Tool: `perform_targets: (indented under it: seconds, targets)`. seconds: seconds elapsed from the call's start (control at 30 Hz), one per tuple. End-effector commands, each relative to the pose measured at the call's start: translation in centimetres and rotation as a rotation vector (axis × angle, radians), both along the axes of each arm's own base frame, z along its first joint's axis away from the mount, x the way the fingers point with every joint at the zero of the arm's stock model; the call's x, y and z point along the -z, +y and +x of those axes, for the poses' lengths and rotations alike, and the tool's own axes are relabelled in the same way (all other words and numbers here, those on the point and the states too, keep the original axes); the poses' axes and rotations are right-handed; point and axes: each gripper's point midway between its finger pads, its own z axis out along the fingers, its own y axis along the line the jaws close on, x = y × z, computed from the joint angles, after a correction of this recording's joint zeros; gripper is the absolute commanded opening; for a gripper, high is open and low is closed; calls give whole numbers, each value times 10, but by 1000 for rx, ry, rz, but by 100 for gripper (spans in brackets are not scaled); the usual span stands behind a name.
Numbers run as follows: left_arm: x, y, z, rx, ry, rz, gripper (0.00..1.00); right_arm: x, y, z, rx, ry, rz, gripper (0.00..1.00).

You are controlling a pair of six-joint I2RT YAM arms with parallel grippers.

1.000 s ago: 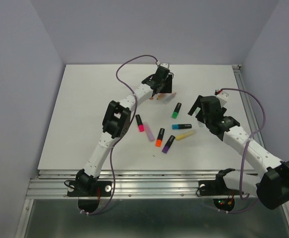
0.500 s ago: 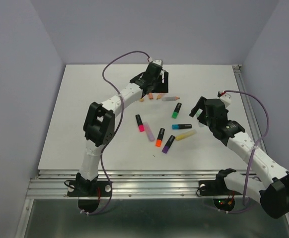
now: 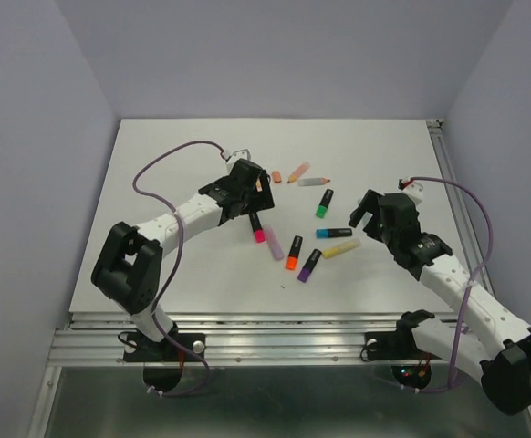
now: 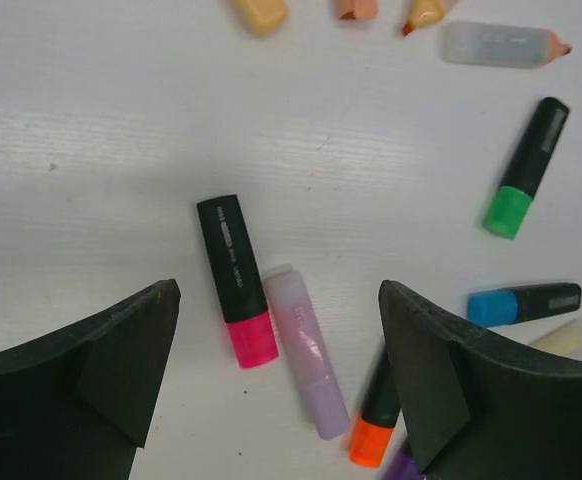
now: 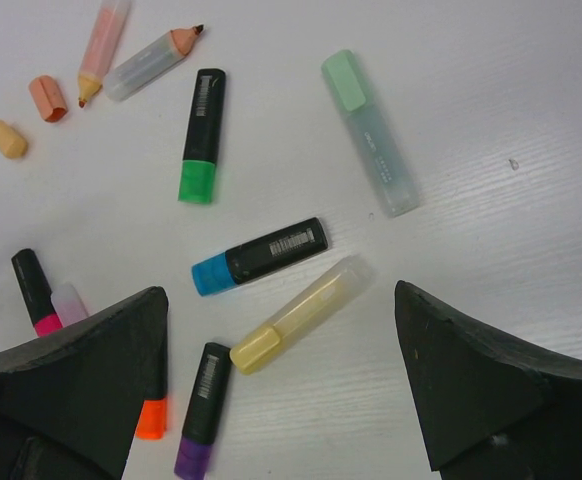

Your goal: Open the pen caps

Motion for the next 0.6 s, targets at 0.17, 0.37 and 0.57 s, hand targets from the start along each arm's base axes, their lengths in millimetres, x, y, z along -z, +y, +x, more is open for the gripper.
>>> perform_targets:
  seconds: [0.17, 0.37, 0.57]
  targets:
    - [52, 4, -14, -52, 167, 25, 88, 10, -7, -4, 12, 12, -29, 100]
    - [77, 6, -33, -56, 246, 21, 83, 17, -11, -6, 25, 34, -51, 100]
    - [92, 2, -48, -28, 282, 48, 82, 23, -12, -4, 34, 51, -65, 100]
